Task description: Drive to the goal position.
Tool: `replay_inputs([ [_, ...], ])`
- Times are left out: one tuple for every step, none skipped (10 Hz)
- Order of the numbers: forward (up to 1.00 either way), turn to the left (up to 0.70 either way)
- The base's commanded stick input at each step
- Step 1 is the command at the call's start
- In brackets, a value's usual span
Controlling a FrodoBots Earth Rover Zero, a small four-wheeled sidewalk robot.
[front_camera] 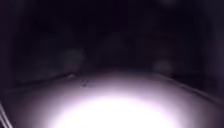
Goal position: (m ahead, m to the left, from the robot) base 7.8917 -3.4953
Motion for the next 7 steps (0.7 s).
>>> replay_inputs([
  [1.0, 0.0],
  [1.0, 0.0],
  [1.0, 0.0],
  [1.0, 0.0],
  [1.0, 0.0],
  [1.0, 0.0],
  [1.0, 0.0],
])
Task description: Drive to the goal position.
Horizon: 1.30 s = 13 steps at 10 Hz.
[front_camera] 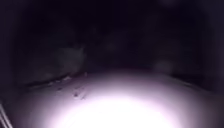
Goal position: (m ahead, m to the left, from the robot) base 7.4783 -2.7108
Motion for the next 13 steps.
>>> replay_inputs([
  [1.0, 0.0],
  [1.0, 0.0],
  [1.0, 0.0],
  [1.0, 0.0],
  [1.0, 0.0],
  [1.0, 0.0],
  [1.0, 0.0],
  [1.0, 0.0],
  [1.0, 0.0],
  [1.0, 0.0],
  [1.0, 0.0],
  [1.0, 0.0],
  [1.0, 0.0],
])
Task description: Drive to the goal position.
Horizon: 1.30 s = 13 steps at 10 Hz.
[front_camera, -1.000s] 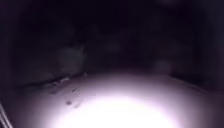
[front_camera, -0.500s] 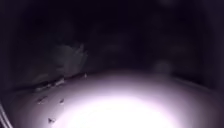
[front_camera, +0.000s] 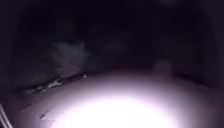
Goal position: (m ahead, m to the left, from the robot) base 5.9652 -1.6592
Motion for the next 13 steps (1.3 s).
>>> replay_inputs([
  [1.0, 0.0],
  [1.0, 0.0],
  [1.0, 0.0],
  [1.0, 0.0],
  [1.0, 0.0],
  [1.0, 0.0],
  [1.0, 0.0],
  [1.0, 0.0],
  [1.0, 0.0],
  [1.0, -0.27],
  [1.0, -0.27],
  [1.0, -0.27],
  [1.0, -0.27],
])
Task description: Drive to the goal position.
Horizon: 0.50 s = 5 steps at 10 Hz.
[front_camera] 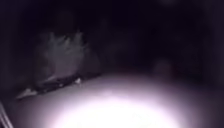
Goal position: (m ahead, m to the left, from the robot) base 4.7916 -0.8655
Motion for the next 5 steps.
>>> replay_inputs([
  [1.0, -0.27],
  [1.0, -0.27],
  [1.0, -0.22],
  [1.0, -0.13],
  [1.0, -0.04],
])
